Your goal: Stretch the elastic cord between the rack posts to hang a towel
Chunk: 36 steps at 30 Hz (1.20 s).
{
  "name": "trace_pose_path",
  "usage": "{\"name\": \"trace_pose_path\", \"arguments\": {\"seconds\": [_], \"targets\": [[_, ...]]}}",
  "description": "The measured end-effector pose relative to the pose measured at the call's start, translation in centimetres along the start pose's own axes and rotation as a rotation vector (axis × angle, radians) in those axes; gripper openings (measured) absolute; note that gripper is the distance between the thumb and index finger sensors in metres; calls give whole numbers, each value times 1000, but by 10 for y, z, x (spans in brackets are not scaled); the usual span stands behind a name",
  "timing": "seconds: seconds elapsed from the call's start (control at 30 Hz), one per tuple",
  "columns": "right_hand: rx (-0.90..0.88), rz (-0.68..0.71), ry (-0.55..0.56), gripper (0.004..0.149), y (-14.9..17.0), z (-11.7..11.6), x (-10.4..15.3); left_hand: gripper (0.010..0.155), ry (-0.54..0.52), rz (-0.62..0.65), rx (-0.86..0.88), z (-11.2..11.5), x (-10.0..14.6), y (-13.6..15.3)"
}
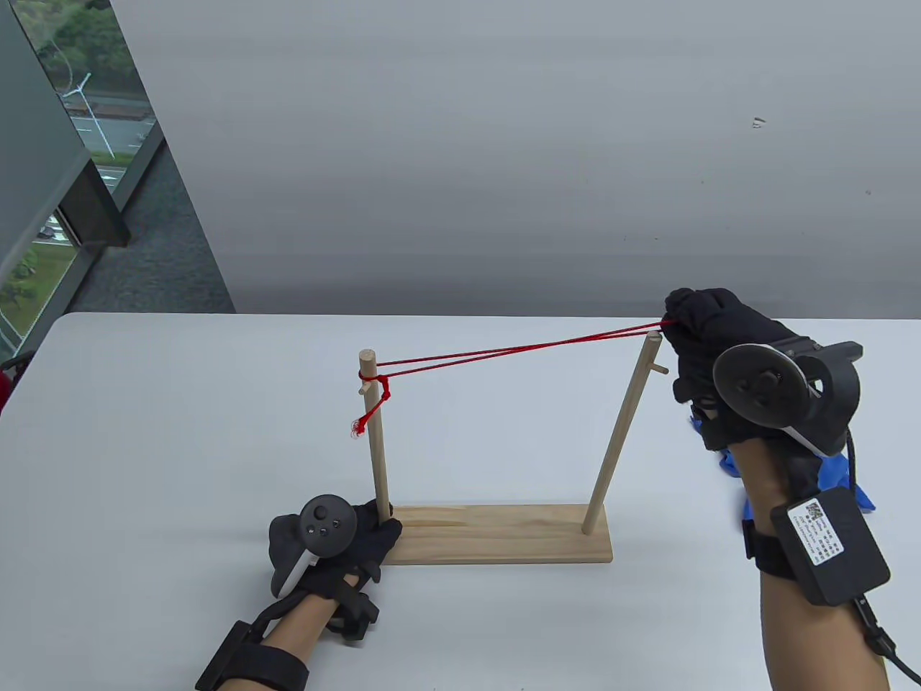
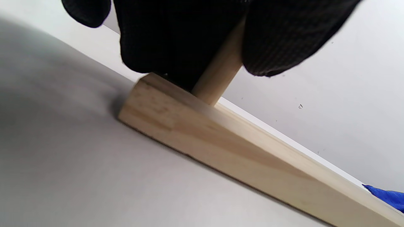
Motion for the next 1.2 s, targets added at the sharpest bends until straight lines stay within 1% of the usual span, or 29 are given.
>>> {"name": "trace_pose_path", "arguments": {"seconds": [0.2, 0.4, 0.57, 0.67, 0.73, 0.9, 1.03, 1.07, 1.13, 1.2], "targets": [[-64, -2, 38, 35, 6, 3, 16, 50, -2, -3, -2, 0, 0, 0], [-140, 2, 112, 34, 9, 4, 32, 50, -3, -6, -1, 0, 0, 0], [-195, 43, 158, 35, 9, 3, 43, 50, 1, -4, 5, 0, 0, 1], [-198, 48, 170, 35, 8, 0, 47, 50, 1, -5, 9, 0, 0, 1], [-214, 49, 156, 34, 6, -2, 50, 50, 6, -4, 20, 0, 0, 1], [-280, 39, 95, 37, 2, -10, 53, 51, 11, -8, 46, 0, 0, 3], [-339, 46, -12, 40, -1, -15, 51, 51, 9, -8, 44, 0, 0, 3], [-340, 34, -27, 37, 2, -16, 51, 51, 9, -9, 45, -1, 0, 3], [-330, 9, -31, 38, 12, -13, 54, 51, 7, -10, 46, -1, 0, 3], [-282, -67, -29, 39, 26, -10, 58, 51, 13, -6, 53, -1, 0, 4]]}}
Point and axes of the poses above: the tracker on the back of each hand, its own y axis roughly to the little-finger side, its own x axis roughly from the fingertips to the wrist, z = x × y, the point moved 2 cm from there along -x, roughly from the wrist to the fingertips, and after that the axes turned 14 degrees about y, right-handed, at the moved point
